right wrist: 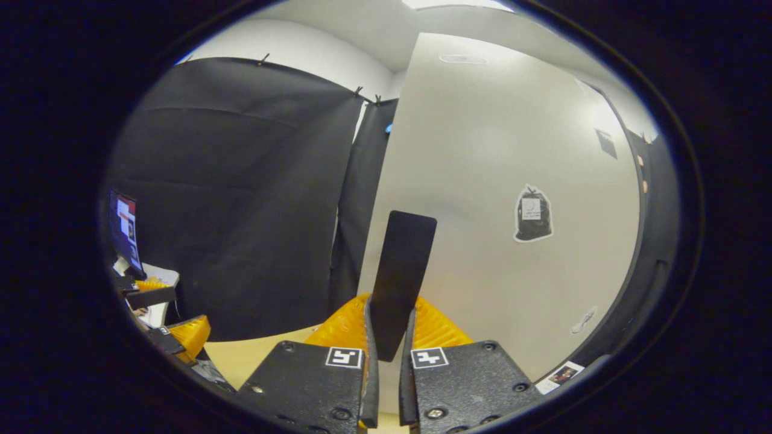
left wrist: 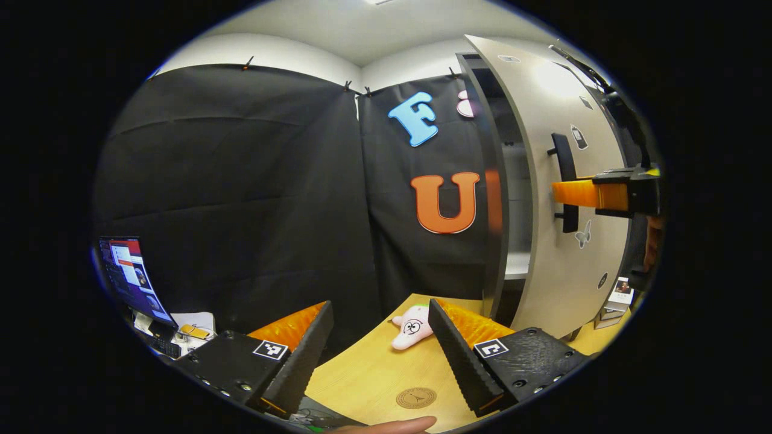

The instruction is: Open the cabinet door with the right hand, grasp the bottle in the cabinet with the left hand and place it on the coaster, then close the cabinet door with the right hand.

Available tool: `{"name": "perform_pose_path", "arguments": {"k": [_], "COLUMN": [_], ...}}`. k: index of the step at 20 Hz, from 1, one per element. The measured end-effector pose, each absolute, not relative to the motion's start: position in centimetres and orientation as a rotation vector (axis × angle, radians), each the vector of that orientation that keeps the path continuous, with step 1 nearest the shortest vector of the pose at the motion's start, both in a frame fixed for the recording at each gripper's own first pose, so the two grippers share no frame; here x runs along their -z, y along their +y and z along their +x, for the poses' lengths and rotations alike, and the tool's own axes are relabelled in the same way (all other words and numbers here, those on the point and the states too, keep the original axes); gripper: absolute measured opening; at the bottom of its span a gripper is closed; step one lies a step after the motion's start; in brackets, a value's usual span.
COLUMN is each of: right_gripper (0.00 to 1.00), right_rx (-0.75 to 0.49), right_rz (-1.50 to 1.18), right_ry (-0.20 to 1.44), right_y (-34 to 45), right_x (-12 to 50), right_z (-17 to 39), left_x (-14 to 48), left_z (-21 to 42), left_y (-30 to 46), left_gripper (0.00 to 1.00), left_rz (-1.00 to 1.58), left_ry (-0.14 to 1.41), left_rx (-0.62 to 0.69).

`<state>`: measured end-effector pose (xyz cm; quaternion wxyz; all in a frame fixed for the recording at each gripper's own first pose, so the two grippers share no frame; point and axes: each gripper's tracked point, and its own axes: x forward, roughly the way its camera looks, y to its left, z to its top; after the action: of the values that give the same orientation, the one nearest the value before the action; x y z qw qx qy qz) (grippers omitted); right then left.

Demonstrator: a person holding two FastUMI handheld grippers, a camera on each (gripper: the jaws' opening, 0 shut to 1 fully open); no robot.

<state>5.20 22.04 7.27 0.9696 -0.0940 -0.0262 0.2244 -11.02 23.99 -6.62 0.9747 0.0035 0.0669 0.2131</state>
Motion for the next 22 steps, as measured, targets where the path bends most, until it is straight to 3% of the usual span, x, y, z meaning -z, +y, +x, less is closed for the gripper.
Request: {"name": "perform_pose_path", "arguments": {"k": [8, 22], "right_gripper": [0.15, 0.15], "right_rx": [-0.455, -0.362], "right_rz": [-0.184, -0.141], "right_ry": [-0.038, -0.026], "right_y": [21.0, 17.5], "right_x": [-7.2, -6.7], "right_z": [3.1, 0.6], "left_x": [7.0, 5.3], "left_z": [-11.5, -14.6], "left_y": [23.6, 12.4], "left_gripper": [0.96, 0.96], "left_rz": [-0.011, 0.015], "left_ry": [0.113, 0.123], "left_rx": [-0.404, -0.237]}}
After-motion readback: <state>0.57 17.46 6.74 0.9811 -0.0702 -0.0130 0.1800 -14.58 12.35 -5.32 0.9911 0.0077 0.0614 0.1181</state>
